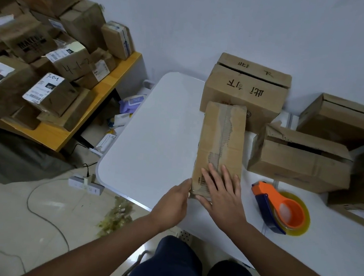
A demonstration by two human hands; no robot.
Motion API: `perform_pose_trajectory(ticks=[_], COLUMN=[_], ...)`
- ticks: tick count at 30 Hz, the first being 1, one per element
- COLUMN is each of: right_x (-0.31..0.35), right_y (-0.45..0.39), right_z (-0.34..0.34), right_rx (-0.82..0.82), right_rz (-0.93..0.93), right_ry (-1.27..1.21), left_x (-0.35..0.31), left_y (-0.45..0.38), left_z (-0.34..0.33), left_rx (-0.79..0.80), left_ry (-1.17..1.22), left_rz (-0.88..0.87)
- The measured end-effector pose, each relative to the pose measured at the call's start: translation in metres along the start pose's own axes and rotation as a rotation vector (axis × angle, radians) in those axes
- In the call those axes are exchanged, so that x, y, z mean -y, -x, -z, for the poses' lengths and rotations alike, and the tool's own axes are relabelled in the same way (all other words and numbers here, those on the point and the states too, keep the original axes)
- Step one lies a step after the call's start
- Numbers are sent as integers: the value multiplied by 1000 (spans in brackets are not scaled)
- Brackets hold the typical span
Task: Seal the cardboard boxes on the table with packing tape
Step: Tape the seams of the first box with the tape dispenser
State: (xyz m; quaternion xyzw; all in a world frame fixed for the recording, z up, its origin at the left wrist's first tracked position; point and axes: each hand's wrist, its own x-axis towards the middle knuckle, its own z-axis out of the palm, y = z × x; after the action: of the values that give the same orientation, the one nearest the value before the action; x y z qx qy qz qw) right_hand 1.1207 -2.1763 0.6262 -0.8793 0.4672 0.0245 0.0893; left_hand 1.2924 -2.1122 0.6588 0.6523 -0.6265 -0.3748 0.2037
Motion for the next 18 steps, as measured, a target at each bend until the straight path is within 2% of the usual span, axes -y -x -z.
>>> perform_pose_trajectory(ticks=[4, 6, 9, 11, 13, 14, 15, 17, 18], right_x=[-1, -7, -17, -25, -38, -41, -43, -44, -41], right_y=[0, -1, -4, -3, -3, -2, -2, -2, -2], right_z=[3, 8, 29, 47, 60, 64, 65, 63, 64], right_rx=[47, 73, 105, -25, -73, -34, 20, 129, 183], right_rz=[29, 66, 49, -110, -385, -505, -585, -625, -603], right_ry=[-37, -116, -468, -724, -907, -1007, -1104, -1307, -1393], left_x=[2, 9, 20, 21, 20, 21, 20, 16, 11], left_y=[-19, -25, -28, -30, -31, -32, -34, -43, -52], left_z=[-1, 4, 22, 33, 45, 51, 58, 65, 65], left_rx=[92, 119, 172, 264, 385, 368, 279, 19, -52], left_ry=[35, -126, -414, -467, -512, -495, -443, -335, -337], left_rz=[46, 25, -41, -63, -30, 15, 68, 78, 47])
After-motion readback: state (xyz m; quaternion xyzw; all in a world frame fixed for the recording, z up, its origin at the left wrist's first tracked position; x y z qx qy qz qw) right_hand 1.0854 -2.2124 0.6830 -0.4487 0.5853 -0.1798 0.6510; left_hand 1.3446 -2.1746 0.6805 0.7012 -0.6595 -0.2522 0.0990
